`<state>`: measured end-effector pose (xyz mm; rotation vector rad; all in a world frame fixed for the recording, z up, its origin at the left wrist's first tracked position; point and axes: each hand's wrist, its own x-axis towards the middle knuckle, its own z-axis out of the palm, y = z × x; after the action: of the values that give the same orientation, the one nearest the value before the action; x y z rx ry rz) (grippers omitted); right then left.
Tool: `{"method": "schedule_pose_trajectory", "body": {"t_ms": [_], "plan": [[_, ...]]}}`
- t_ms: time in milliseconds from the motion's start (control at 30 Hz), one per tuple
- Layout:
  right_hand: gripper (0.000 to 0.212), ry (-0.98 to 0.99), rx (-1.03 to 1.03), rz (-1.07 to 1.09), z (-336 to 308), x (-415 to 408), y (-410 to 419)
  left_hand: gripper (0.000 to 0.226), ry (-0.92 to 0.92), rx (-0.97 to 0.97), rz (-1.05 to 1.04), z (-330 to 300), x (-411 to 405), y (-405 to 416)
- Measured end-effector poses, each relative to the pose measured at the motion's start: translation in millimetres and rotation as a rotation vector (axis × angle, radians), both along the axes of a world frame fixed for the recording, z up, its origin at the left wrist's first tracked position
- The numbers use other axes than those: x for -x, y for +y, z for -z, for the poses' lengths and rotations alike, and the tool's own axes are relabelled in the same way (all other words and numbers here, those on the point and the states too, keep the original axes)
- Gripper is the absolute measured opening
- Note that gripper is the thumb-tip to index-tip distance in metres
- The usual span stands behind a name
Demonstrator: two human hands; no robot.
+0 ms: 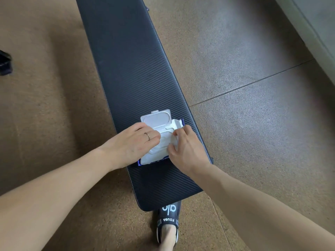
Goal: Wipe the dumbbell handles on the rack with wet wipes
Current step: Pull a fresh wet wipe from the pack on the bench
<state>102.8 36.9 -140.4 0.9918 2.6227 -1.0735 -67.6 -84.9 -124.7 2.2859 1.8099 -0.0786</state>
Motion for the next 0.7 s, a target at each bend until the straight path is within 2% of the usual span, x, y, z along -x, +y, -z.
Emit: {"method": "schedule_pose_trajectory", "body": {"t_ms": [67,167,267,400,600,700], "plan": [[0.018,0.083,-0.091,-0.002,-0.1,0.2,-1.0,0.023,-0.067,-0.005,-0.057,2.3,-1.6,-3.4],[0.01,0.219,-0.276,-0.126,-2.5,3.7,-4.6,0.006,-0.196,0.003,-0.178,1.5,-6.3,-10.9],[0.02,0.24,-0.255,-0.235,-4.2,13.6,-10.8,0.017,-0.241,-0.021,-0.202,2.7,-8.0,-16.2],[0.026,0.197,-0.259,-0.206,-0.5,25.7,-11.7,0.029,-0.231,0.0,-0.214,6.2,-4.9,-17.8],[0.065,0.168,-0.407,-0.357,8.2,34.5,-7.4,0.031,-0.217,-0.05,-0.188,14.1,-1.4,-22.0],[0.06,0.146,-0.474,-0.444,8.9,33.3,-5.8,0.035,-0.21,-0.087,-0.141,14.4,0.3,-24.4]]}}
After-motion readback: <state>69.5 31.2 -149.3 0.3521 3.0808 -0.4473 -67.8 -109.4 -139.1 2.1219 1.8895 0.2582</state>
